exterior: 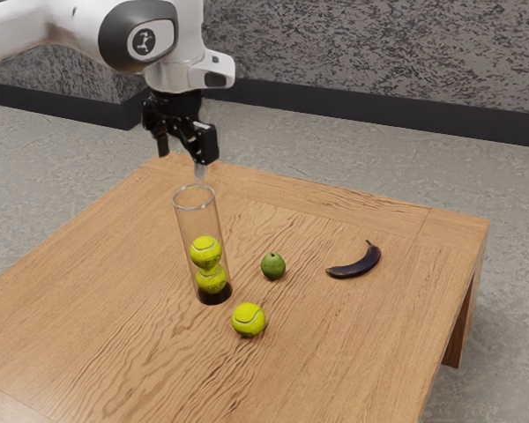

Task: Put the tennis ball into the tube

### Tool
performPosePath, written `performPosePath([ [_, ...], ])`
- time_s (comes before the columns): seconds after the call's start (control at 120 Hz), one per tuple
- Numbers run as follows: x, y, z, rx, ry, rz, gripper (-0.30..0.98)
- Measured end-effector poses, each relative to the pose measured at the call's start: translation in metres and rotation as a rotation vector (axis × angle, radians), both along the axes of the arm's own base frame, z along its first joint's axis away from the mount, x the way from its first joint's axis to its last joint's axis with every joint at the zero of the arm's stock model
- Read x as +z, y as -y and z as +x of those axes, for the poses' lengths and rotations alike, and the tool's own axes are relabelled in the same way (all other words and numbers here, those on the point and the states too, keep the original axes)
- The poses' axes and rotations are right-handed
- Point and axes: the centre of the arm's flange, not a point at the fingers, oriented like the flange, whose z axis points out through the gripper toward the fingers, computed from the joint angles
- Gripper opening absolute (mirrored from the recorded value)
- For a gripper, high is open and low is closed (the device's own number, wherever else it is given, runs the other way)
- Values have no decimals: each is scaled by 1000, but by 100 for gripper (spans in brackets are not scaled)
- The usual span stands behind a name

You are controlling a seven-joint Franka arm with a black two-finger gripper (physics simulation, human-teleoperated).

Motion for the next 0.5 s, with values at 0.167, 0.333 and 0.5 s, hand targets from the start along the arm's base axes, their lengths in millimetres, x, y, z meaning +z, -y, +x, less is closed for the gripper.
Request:
performPosePath([
  [0.167, -1, -138, 9, 238, 37, -9, 69],
  [0.333, -12, -78, 22, 115, 59, -12, 69],
  [0.5, -49, -32, 43, 13, 49, -1, 68],
])
